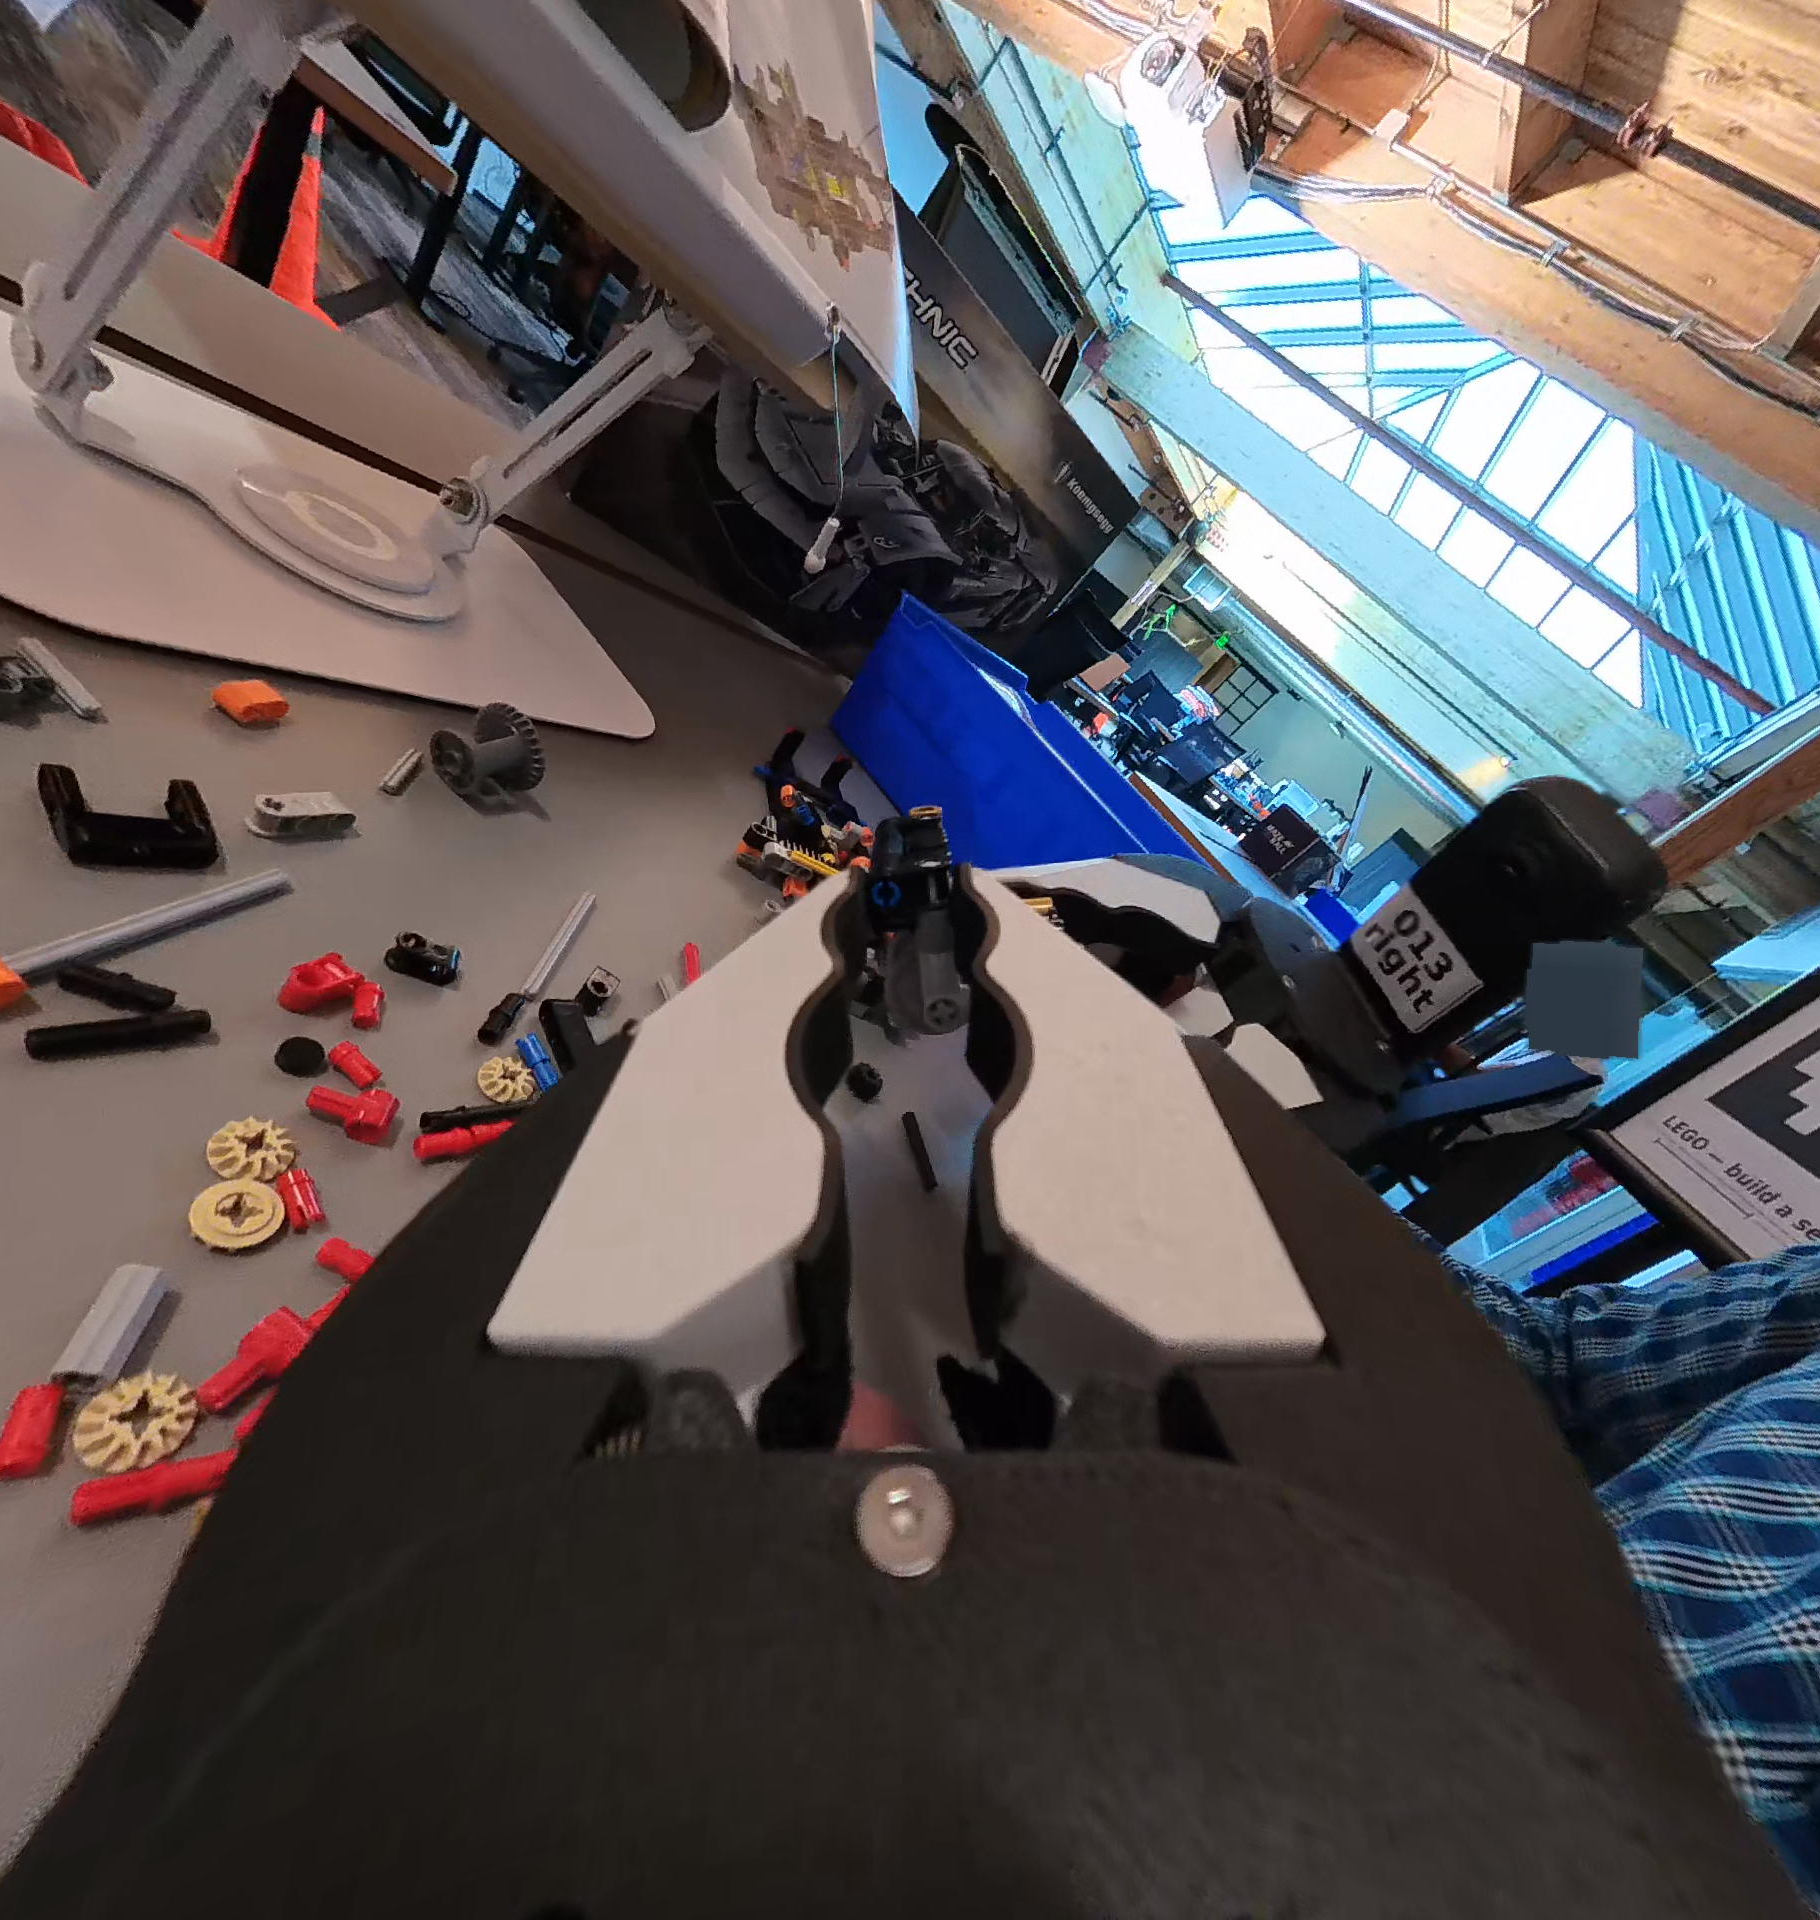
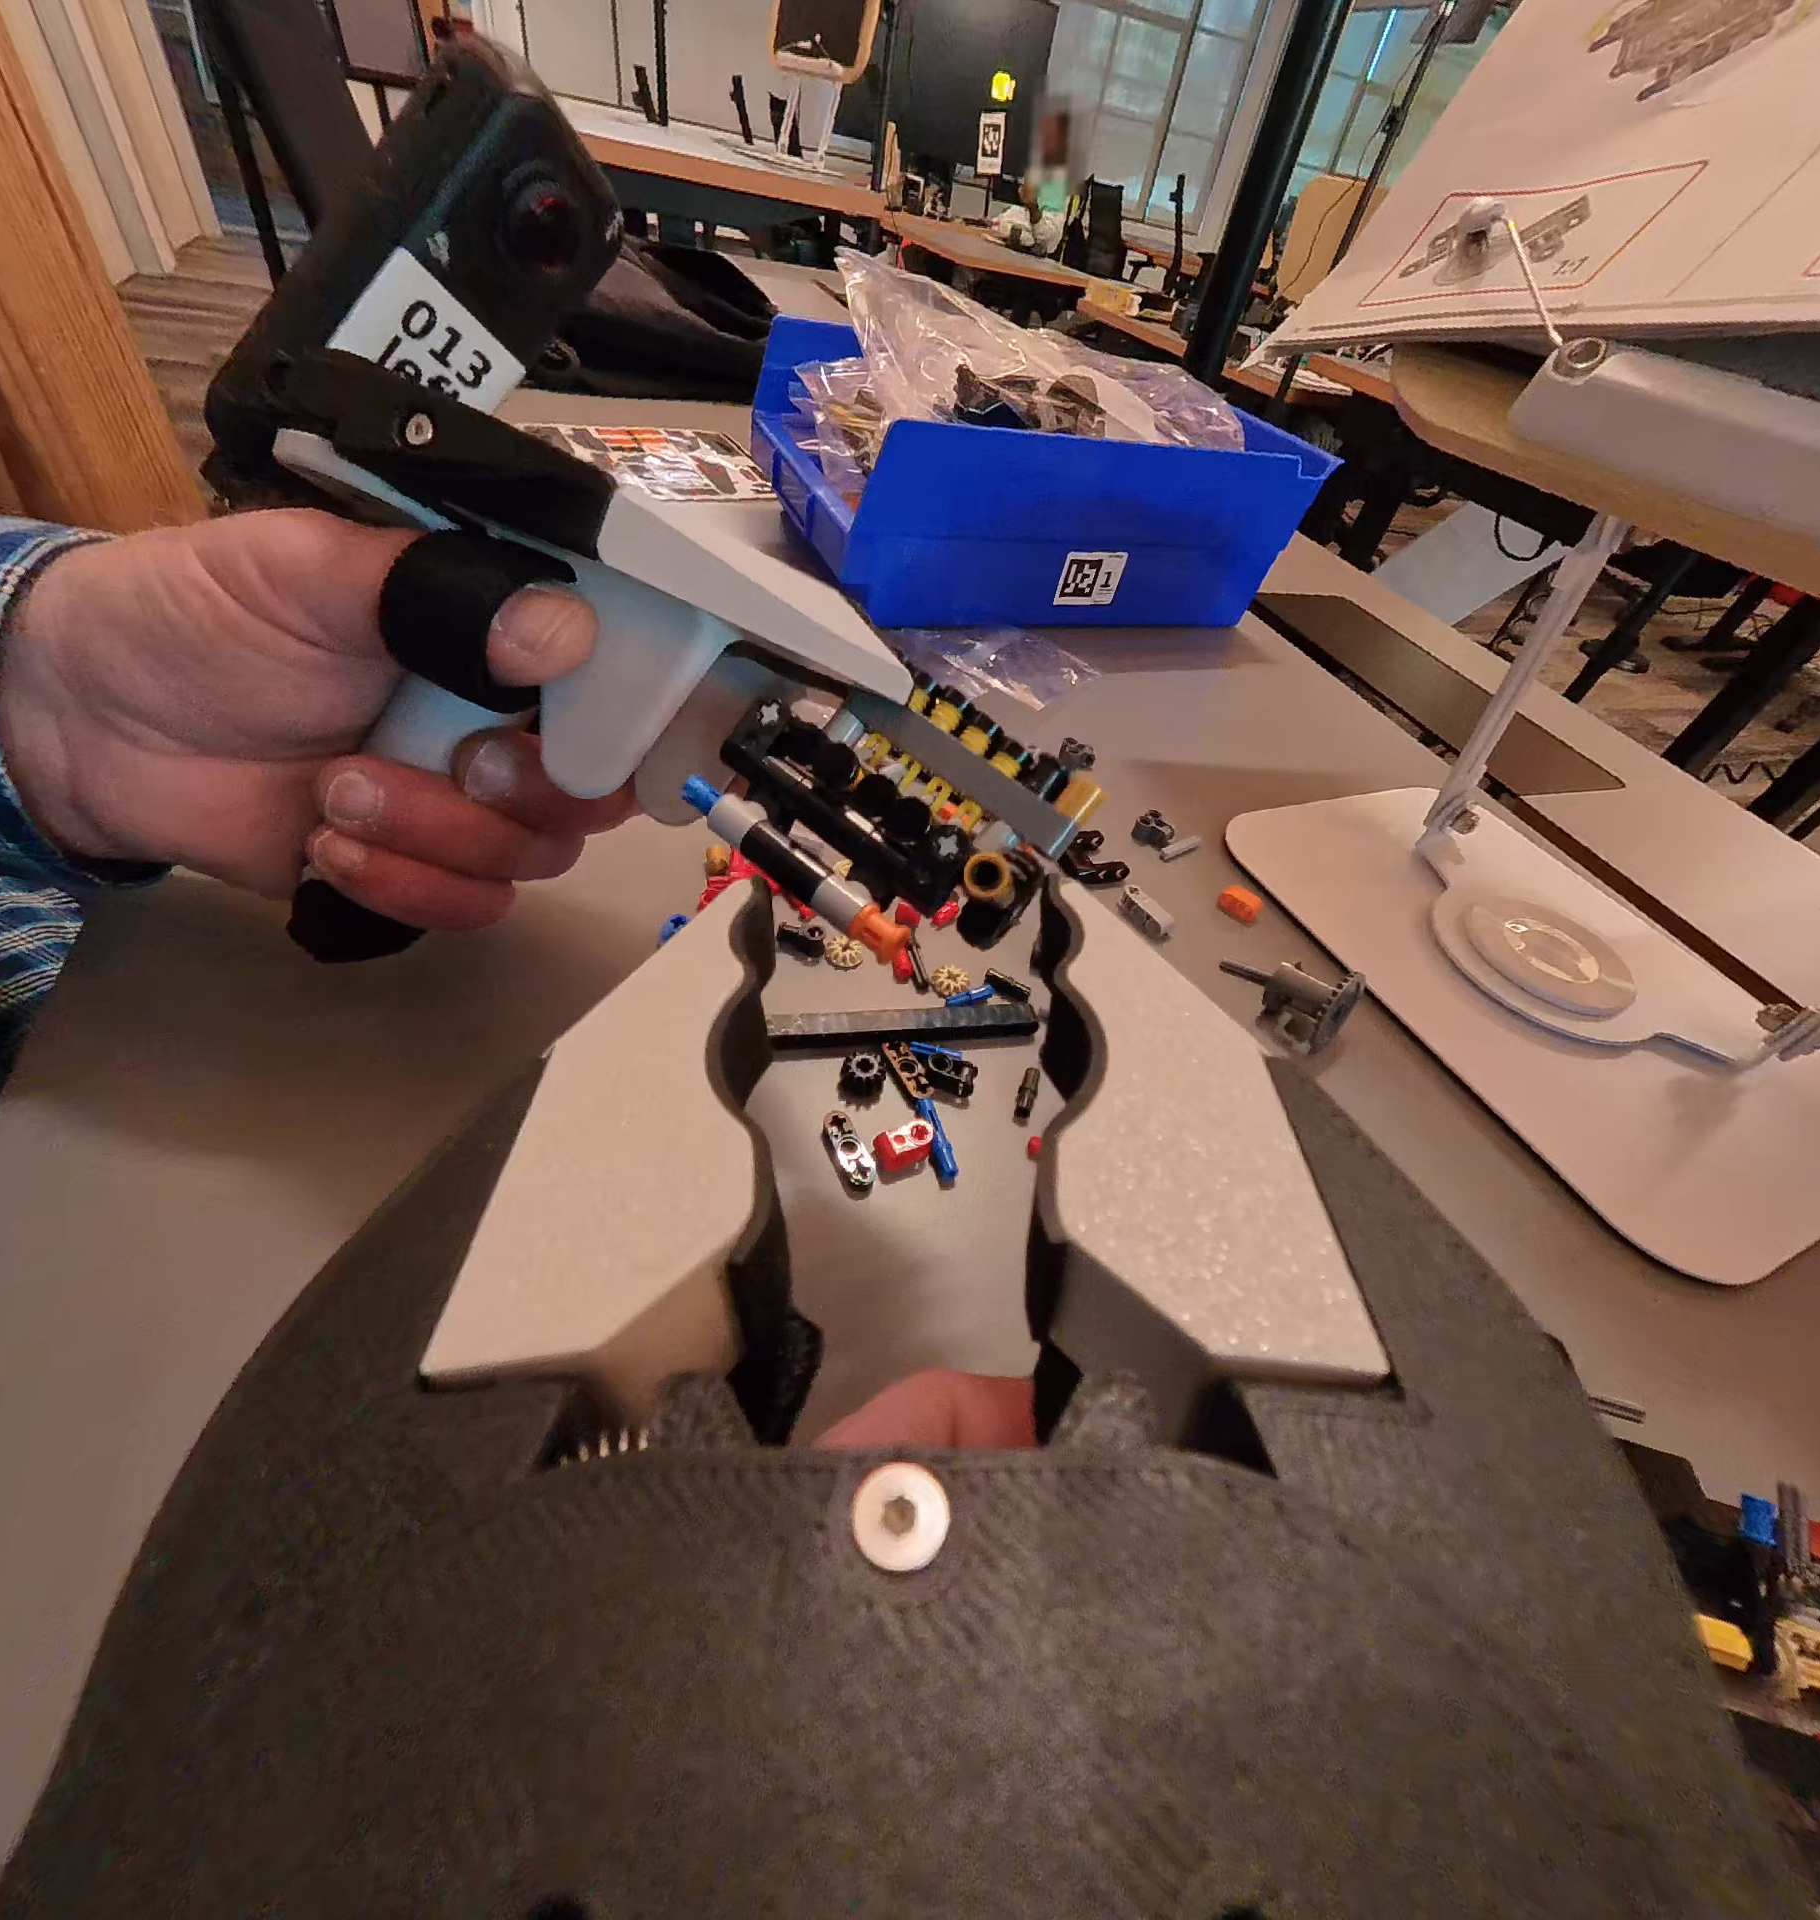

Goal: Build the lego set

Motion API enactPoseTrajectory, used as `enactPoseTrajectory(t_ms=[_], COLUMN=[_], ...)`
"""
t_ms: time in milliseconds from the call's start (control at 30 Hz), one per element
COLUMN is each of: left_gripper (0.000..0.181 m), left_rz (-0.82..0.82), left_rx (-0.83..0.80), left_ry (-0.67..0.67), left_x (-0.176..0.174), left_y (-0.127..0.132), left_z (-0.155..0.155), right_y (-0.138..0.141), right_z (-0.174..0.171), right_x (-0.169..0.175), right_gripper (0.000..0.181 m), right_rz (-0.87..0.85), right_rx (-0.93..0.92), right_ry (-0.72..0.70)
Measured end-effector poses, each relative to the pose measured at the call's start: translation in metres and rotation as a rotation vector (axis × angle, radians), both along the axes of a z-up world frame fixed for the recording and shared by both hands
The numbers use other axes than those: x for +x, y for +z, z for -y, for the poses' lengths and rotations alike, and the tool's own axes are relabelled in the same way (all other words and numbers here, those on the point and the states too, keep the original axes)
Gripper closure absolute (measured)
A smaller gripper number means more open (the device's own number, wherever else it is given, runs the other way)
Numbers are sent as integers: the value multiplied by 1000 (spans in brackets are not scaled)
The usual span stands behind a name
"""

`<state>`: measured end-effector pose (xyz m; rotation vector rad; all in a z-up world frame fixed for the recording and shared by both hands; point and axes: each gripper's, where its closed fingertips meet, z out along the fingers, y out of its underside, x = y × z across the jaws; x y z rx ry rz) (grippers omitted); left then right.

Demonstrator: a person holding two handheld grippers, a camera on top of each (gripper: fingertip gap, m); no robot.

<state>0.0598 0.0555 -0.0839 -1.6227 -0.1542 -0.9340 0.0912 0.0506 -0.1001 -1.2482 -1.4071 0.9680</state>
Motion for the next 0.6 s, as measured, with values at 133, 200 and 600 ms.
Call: enactPoseTrajectory(t_ms=[133, 200, 600], left_gripper=[167, 167, 168], left_rz=[19, 19, 15], left_rx=[-9, -11, -20], left_ry=[1, 1, 10], left_x=[0, 0, -6], left_y=[-3, -3, -5], left_z=[0, 0, 2], right_y=[2, 1, -3], right_z=[0, 1, 7], right_x=[1, 1, 2], right_gripper=[131, 133, 126], right_rz=[-6, -1, 32], right_rx=[9, 27, 92], right_ry=[3, 2, 45])
